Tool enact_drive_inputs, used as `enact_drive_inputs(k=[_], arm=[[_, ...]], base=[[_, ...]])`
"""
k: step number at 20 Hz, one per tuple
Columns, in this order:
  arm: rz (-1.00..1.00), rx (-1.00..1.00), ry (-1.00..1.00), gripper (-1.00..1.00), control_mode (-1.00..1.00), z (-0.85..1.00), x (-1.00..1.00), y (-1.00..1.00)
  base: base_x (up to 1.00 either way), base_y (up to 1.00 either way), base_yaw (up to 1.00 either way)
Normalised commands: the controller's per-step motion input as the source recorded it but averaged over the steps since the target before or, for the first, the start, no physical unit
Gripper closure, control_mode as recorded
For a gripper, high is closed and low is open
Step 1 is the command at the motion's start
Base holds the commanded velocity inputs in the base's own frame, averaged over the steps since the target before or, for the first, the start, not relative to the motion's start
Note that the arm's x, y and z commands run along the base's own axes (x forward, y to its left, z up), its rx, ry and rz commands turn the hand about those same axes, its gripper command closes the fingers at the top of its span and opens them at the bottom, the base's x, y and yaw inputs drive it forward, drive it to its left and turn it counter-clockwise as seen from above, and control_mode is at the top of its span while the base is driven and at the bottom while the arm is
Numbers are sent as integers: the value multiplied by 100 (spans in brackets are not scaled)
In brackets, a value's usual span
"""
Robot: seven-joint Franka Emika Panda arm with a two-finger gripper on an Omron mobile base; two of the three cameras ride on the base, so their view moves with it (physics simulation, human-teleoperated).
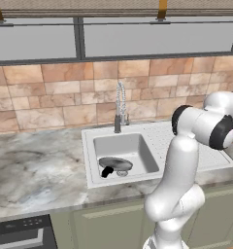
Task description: Pick the pan and sponge and place them into the sink. Then turn on the water.
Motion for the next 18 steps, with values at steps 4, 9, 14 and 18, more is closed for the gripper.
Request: enact_drive_inputs(k=[4, 9, 14, 18], arm=[[0, 0, 0, -100, -100, -9, 10, -16], [0, 0, 0, -100, -100, -1, 11, -10], [0, 0, 0, -100, -100, -10, 17, -1], [0, 0, 0, -100, -100, -21, 11, 0]], base=[[0, 0, 0], [0, 0, 0], [0, 0, 0], [0, 0, 0]])
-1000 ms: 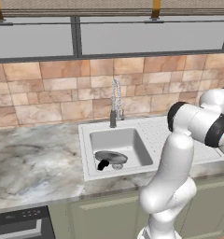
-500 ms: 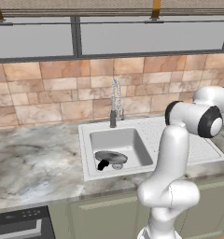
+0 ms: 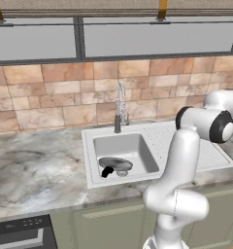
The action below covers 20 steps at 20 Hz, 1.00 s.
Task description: Pick the pan and sponge and place them into the sink. Then turn on the water.
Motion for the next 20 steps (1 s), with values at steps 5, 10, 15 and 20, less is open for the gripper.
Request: enact_drive_inputs(k=[5, 10, 15, 20], arm=[[0, 0, 0, -100, -100, -31, 7, 0], [0, 0, 0, -100, -100, -30, 7, 0], [0, 0, 0, -100, -100, -22, 9, 0], [0, 0, 0, -100, -100, -22, 13, 0]], base=[[0, 0, 0], [0, 0, 0], [0, 0, 0], [0, 0, 0]])
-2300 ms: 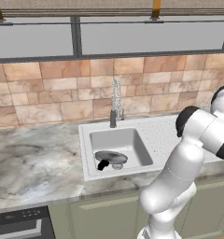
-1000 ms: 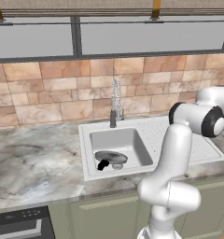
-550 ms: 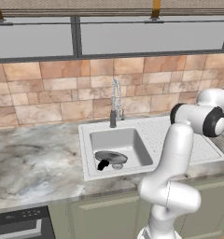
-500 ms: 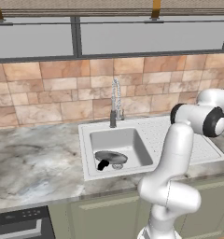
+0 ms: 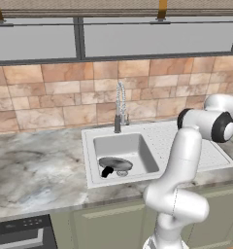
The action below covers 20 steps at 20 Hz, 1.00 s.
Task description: Pick the pan and sponge and place them into the sink. Then turn on the water.
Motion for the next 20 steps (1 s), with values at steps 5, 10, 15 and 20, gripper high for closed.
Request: enact_drive_inputs(k=[5, 10, 15, 20], arm=[[0, 0, 0, -100, -100, -20, 15, 0], [0, 0, 0, -100, -100, -13, 22, -8], [0, 0, 0, -100, -100, -7, 29, -19], [0, 0, 0, -100, -100, -6, 29, -28]], base=[[0, 0, 0], [0, 0, 0], [0, 0, 0], [0, 0, 0]])
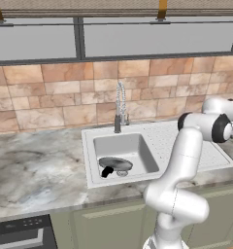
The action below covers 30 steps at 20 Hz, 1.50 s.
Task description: Pick the pan and sponge and place them into the sink. Then turn on the water.
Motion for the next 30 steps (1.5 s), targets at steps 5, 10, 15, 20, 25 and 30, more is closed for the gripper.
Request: enact_drive_inputs(k=[5, 10, 15, 20, 25, 30], arm=[[0, -1, 0, -100, -100, -13, 23, -34], [0, 0, 0, -100, -100, -26, 22, -29], [0, 0, 0, -100, -100, -23, 25, -19], [0, 0, 0, -100, -100, -19, 30, -12], [0, 0, 0, 100, -100, -14, 40, -5], [0, -1, 0, 100, -100, -2, 11, 20]], base=[[0, 0, 0], [0, 0, 0], [0, 0, 0], [0, 0, 0], [0, 0, 0], [0, 0, 0]])
